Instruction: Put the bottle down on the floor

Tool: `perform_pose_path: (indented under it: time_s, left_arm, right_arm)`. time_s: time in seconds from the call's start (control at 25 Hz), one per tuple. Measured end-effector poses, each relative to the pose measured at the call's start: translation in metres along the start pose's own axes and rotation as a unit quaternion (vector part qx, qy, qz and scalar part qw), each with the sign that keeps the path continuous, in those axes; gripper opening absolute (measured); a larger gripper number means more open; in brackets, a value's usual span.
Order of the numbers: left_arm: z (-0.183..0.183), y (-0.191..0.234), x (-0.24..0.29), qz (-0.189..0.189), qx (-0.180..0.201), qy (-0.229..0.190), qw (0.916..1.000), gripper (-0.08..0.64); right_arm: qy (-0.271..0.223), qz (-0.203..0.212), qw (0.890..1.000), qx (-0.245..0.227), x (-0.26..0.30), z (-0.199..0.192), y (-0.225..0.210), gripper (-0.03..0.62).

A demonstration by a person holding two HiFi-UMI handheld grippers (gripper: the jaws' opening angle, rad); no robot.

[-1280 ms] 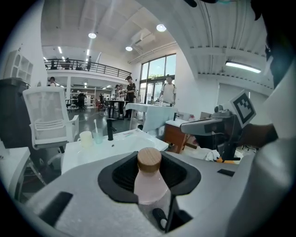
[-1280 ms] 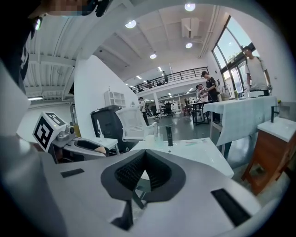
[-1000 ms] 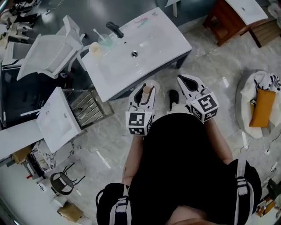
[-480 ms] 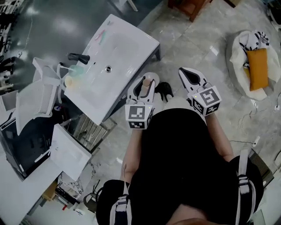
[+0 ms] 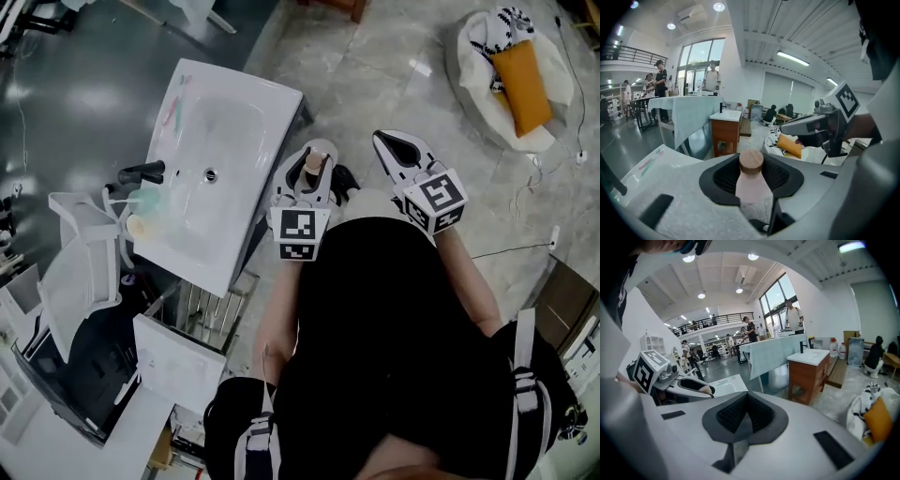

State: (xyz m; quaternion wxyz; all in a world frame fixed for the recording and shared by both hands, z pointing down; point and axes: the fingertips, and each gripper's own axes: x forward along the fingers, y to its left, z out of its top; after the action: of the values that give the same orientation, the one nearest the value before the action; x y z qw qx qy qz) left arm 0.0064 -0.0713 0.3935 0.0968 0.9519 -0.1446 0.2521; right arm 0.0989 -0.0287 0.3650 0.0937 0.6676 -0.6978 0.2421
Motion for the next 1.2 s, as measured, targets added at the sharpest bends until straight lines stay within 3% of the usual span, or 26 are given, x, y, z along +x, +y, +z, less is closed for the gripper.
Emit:
perform_pose_path:
  time_s: [0.28, 0.44, 0.96, 1.2]
  left_arm:
    - [-0.011, 0.008, 0.029, -0.035, 0.009, 0.012, 0.9993, 0.149]
    - [-0.019, 0.007, 0.046, -0.035, 0.008, 0.023, 0.9991, 0.149]
    - [-0.059, 0.0, 0.144, 0.034, -0.033, 0.054, 0.9975, 0.149]
    - [-0.1, 0.009, 0.197, 0.066, -0.053, 0.06, 0.9947, 0.149]
  right_arm:
    - [0.007, -0.032, 0.999, 0.005, 0.015, -0.003, -0.012, 0.005]
    - [0.013, -0.027, 0.999, 0.009, 0.021, -0.011, -0.021, 0.005]
    - [0.064, 0.031, 0.997, 0.001, 0.055, -0.073, -0.096, 0.005]
    - [0.097, 0.063, 0.993, -0.001, 0.084, -0.128, -0.13, 0.005]
